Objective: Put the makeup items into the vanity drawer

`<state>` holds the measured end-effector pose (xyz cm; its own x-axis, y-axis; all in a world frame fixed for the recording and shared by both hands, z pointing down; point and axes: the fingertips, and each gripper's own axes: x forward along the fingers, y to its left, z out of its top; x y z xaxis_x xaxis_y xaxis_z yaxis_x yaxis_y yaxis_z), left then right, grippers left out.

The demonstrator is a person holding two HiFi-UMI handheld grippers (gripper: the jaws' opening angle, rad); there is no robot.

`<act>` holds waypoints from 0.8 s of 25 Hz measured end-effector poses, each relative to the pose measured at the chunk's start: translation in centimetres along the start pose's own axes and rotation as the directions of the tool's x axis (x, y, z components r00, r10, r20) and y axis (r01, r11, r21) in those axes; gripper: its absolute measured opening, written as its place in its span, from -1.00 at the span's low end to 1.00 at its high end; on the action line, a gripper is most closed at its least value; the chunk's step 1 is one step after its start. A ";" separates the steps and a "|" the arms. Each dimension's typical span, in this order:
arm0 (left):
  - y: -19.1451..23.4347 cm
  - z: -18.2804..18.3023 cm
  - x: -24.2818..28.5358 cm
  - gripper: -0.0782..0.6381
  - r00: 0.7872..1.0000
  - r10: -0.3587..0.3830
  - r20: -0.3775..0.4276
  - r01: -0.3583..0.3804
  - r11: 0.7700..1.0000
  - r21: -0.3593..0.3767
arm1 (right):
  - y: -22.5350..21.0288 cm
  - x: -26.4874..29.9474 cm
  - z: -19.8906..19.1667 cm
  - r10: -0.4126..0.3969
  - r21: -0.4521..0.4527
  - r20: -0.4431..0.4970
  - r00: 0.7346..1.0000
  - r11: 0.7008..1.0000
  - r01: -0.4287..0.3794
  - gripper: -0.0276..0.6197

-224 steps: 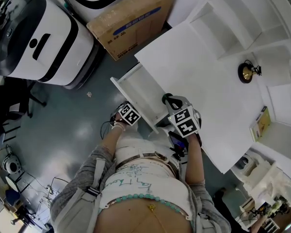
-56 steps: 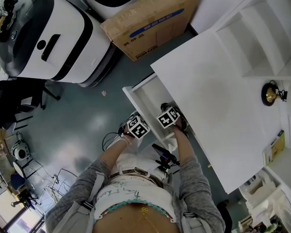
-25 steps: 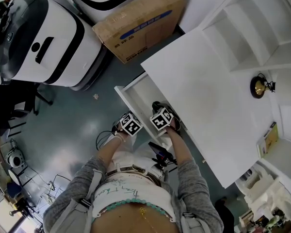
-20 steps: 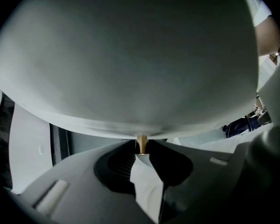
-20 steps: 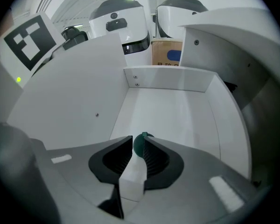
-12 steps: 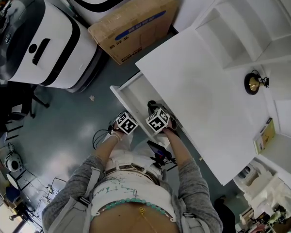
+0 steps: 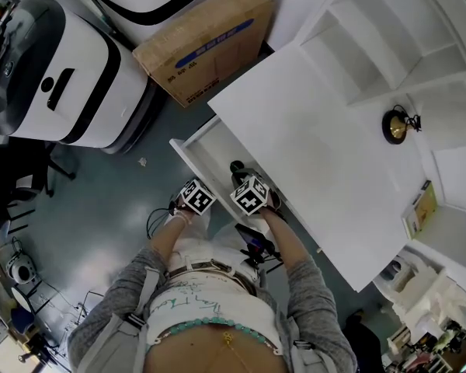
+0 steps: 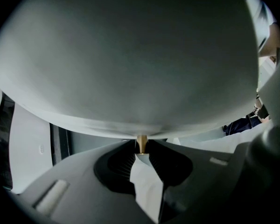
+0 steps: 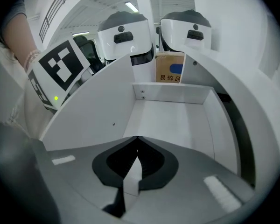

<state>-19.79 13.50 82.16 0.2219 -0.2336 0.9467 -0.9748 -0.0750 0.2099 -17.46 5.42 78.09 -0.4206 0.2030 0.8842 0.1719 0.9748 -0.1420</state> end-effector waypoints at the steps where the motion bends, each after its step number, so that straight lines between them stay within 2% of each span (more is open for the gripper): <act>1: 0.0 0.0 0.0 -0.53 1.000 0.000 0.000 0.000 1.000 0.000 | 0.1 -0.2 0.0 0.003 -0.003 0.003 1.000 1.000 -0.003 -0.84; 20: 0.0 0.0 -0.1 -0.53 1.000 -0.001 -0.001 0.001 1.000 0.003 | 0.5 -3.6 0.9 0.012 0.026 0.051 0.999 1.000 -0.013 -0.83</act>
<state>-19.80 13.51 82.09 0.2232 -0.2326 0.9466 -0.9745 -0.0778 0.2107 -16.69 5.27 74.45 -0.4635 0.2191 0.8586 0.1544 0.9741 -0.1652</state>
